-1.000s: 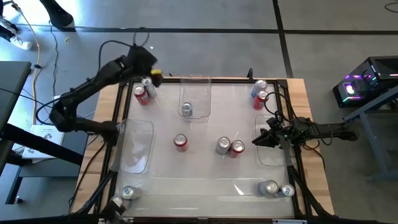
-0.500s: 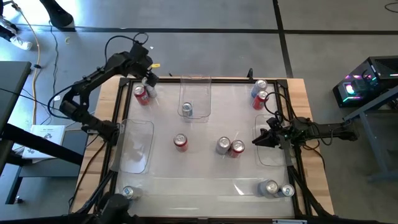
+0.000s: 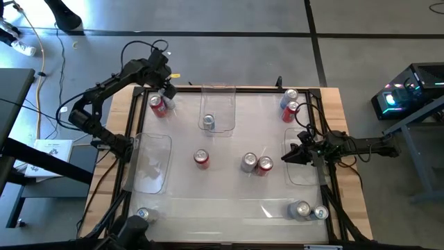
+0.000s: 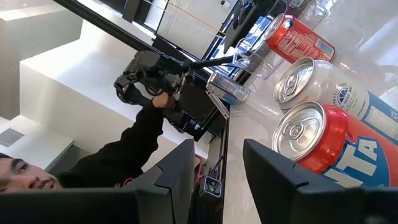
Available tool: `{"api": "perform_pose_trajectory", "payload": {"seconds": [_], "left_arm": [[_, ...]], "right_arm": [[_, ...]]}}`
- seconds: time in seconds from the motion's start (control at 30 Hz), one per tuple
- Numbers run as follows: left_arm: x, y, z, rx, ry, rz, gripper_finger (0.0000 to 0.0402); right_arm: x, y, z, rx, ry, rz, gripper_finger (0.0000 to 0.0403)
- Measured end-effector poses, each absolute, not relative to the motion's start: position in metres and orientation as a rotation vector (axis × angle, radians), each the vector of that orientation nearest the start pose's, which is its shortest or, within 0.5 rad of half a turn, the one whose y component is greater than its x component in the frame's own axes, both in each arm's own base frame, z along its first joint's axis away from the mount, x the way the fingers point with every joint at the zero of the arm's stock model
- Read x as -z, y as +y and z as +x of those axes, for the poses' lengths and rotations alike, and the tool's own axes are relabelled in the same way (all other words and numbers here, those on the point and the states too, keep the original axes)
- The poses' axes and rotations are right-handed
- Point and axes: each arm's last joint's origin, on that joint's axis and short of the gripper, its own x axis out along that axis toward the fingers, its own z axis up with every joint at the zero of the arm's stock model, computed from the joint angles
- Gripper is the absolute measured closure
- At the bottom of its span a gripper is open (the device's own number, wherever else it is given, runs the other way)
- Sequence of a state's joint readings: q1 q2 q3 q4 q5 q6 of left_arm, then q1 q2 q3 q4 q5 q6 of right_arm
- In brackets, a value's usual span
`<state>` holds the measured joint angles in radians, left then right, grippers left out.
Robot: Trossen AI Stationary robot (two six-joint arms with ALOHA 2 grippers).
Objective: Sort soda cans
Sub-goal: Put the top blue soda can into the top center transparent bin
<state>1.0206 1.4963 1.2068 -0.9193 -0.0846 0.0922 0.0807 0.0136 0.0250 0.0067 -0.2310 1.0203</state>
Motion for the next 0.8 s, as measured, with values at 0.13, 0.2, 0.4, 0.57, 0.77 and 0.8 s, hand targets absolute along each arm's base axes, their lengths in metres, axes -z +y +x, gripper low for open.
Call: {"api": "perform_pose_trajectory", "payload": {"seconds": [0.13, 0.2, 0.4, 0.57, 0.77, 0.8], "left_arm": [[-0.2632, 0.2431, 0.1471, -0.901, 1.22, -0.461, 0.0101], [-0.2629, 0.242, 0.1466, -0.895, 1.237, -0.457, 0.0101], [-0.2629, 0.2422, 0.1467, -0.896, 1.236, -0.456, 0.0101], [-0.2628, 0.2418, 0.1474, -0.874, 1.223, -0.47, 0.0101], [-0.2623, 0.2401, 0.1471, -0.869, 1.235, -0.485, 0.0101], [-0.2621, 0.2399, 0.147, -0.868, 1.237, -0.486, 0.0101]], "right_arm": [[-0.1717, 0.0143, 0.0954, -0.293, 0.142, 1.01, 0.027], [-0.1717, 0.0143, 0.0954, -0.293, 0.142, 1.01, 0.027], [-0.1717, 0.0143, 0.0954, -0.293, 0.142, 1.01, 0.027], [-0.1717, 0.0144, 0.0954, -0.293, 0.142, 1.01, 0.027], [-0.1716, 0.0143, 0.0954, -0.293, 0.142, 1.01, 0.027], [-0.1717, 0.0143, 0.0954, -0.293, 0.142, 1.01, 0.027]]}}
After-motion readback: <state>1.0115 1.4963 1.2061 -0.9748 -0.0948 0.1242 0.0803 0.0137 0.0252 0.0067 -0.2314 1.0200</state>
